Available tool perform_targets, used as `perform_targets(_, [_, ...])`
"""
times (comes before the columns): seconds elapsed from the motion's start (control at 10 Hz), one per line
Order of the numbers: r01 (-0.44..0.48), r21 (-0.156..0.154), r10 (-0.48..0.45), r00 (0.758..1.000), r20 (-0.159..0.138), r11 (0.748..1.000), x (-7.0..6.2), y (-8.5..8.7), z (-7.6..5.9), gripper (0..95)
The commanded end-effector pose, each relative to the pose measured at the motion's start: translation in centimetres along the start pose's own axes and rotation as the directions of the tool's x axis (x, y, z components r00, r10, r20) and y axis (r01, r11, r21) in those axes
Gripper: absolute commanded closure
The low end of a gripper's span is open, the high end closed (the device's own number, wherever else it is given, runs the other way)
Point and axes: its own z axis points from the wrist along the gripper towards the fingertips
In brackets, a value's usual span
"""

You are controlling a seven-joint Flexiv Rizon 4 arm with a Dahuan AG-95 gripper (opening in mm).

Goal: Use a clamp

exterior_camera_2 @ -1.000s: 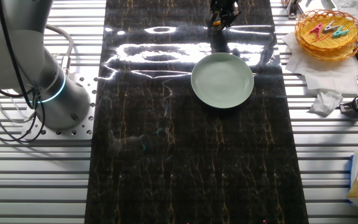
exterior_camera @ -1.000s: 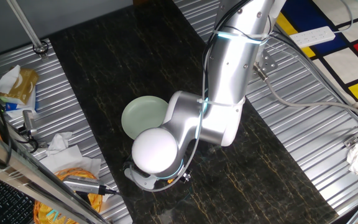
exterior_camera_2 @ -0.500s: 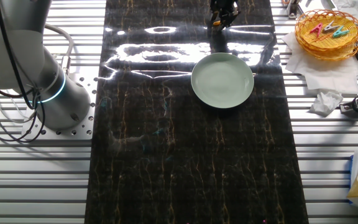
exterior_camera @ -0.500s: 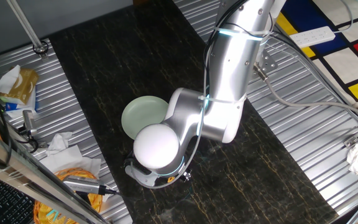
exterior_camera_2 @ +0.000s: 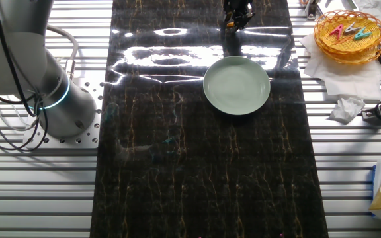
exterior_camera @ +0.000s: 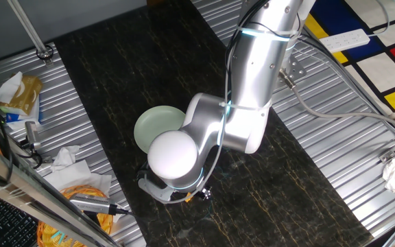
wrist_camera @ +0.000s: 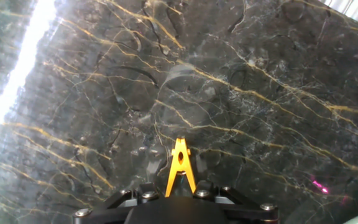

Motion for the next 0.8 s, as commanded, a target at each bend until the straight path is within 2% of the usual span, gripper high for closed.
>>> perform_targets(0.1, [0.0, 0.0, 0.0, 1.0, 0.005, 1.0, 0.03, 0.0, 0.02, 57.0])
perform_targets(0.8, [-0.009, 0.0, 0.009, 1.0, 0.012, 1.0, 0.0, 0.04, 0.31, 57.0])
